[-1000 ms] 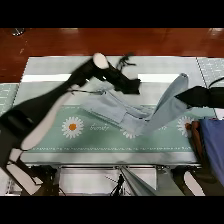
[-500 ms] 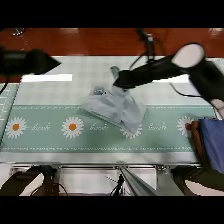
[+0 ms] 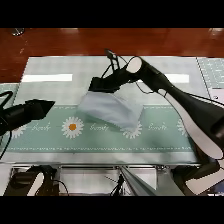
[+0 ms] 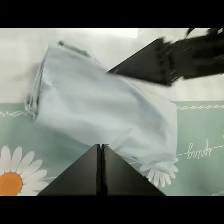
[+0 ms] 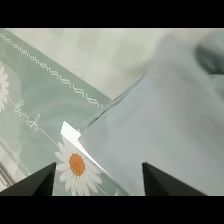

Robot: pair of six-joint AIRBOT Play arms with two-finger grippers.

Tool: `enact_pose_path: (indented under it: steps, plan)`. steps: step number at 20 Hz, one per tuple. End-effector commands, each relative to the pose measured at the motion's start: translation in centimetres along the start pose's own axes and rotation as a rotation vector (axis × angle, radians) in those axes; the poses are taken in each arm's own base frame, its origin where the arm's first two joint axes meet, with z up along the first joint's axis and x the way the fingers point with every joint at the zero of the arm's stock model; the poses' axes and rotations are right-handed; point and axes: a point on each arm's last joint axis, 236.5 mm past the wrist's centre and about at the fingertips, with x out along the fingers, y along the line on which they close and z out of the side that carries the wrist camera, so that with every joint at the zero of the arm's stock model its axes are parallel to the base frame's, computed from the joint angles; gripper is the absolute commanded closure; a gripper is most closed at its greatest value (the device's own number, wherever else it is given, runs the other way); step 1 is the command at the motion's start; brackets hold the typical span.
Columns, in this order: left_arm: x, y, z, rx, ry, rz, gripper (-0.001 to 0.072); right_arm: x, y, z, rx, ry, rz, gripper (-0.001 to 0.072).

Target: Fold the shirts.

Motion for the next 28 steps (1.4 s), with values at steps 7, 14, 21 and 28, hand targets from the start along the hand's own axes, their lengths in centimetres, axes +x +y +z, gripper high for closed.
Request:
enact_pose_path:
  steps: [7,14,21,28]
  plan:
    - [2.9,3.2,1.1,-0.074,-0.041,0.055,0.0684,-31.8,-11.5,-7.6,0.029,-0.102,-0.647,0.0093]
    - [5.5,4.5,-0.3,-0.115,0.054,0.072,0.0684,-20.9,-19.0,-21.5,0.633,-0.423,-0.395,0.0096]
    - [6.6,2.4,-2.1,-0.070,0.121,0.022,0.0684,-12.2,-18.7,-20.2,0.656,-0.225,-0.186,0.0096]
    - [6.6,2.3,-2.2,-0.069,0.127,0.020,0.0684,-5.2,-18.6,-16.8,0.610,-0.014,-0.146,0.0097]
